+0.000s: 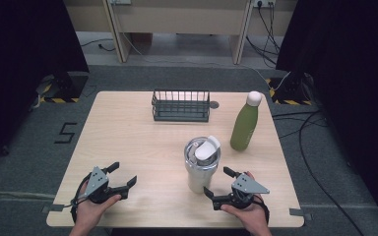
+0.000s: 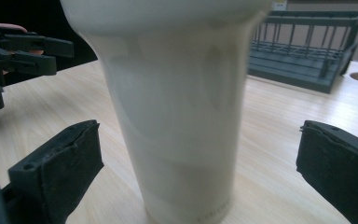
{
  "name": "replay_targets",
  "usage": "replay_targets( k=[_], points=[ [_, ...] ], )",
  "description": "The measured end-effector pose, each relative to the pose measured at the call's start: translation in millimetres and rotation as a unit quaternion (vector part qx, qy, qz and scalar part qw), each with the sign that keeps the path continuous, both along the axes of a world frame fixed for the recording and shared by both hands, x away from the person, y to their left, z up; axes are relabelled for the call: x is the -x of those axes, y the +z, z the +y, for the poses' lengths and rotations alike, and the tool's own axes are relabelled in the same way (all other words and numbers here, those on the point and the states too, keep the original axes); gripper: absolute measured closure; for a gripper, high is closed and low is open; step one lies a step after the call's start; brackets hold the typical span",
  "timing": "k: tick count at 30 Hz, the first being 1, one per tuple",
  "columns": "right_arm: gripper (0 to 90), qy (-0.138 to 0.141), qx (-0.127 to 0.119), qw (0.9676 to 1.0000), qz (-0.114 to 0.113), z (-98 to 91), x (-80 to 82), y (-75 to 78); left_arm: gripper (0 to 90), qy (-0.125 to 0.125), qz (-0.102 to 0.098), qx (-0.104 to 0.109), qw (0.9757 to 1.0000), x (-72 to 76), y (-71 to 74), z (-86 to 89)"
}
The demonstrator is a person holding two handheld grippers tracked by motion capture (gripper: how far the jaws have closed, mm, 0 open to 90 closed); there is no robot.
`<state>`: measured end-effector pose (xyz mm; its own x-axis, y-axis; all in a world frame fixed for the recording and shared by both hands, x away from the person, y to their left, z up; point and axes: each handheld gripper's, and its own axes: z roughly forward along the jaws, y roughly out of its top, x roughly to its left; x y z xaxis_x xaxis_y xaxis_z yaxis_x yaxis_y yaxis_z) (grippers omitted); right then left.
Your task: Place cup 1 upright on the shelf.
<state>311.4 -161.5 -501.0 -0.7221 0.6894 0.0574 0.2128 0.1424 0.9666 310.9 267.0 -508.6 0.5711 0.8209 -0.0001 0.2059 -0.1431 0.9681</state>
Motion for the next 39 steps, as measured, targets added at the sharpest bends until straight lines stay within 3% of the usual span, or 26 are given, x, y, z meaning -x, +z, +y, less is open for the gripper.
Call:
replay_targets(
  k=[18, 24, 31, 39],
  points=[
    [0.1, 0.019, 0.008, 0.9996, -0.020, 34.4, -23.7, -2.4, 15.0, -0.003, 0.001, 0.000, 1.0000, 0.2, 0.1, 0.3],
    [1.4, 0.024, 0.003, 0.9995, -0.020, 39.2, -28.4, -3.2, 15.2, -0.005, 0.002, -0.002, 1.0000, 0.0, -0.3, -0.3],
    [9.2, 0.019, -0.007, 0.9995, -0.024, 41.9, -31.3, -5.0, 15.3, -0.009, 0.004, -0.002, 1.0000, -0.1, -0.7, -0.4],
    [10.5, 0.022, 0.004, 0.9993, -0.029, 41.1, -31.5, -3.6, 15.8, -0.010, 0.007, -0.001, 0.9999, -0.7, -1.1, -0.7]
  ],
)
